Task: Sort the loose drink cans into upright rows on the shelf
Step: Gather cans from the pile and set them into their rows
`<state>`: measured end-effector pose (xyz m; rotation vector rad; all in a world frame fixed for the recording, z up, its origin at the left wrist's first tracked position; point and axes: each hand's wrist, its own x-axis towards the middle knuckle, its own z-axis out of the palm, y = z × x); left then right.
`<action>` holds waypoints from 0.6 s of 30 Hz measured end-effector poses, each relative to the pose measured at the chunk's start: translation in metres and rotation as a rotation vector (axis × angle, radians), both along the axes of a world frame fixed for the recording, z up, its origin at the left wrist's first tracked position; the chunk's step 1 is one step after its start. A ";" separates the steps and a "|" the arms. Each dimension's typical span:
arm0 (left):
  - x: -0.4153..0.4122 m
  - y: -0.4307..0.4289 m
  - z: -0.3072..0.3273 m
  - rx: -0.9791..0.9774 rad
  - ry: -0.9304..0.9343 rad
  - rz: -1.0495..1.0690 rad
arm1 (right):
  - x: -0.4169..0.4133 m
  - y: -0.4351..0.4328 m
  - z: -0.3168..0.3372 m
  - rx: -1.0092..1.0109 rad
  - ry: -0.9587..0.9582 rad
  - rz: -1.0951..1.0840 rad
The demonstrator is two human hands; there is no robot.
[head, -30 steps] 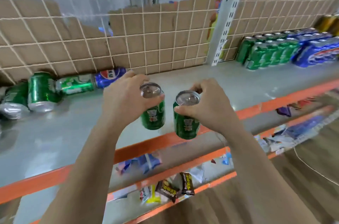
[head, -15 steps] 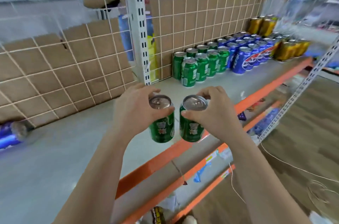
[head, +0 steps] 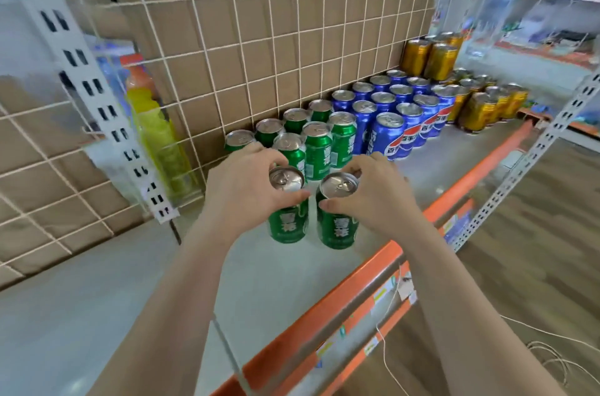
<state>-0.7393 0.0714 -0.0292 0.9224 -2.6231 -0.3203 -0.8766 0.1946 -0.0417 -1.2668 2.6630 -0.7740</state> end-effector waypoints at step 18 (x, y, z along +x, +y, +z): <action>-0.163 0.015 -0.014 0.042 -0.173 0.441 | -0.193 -0.068 0.006 0.192 0.202 0.596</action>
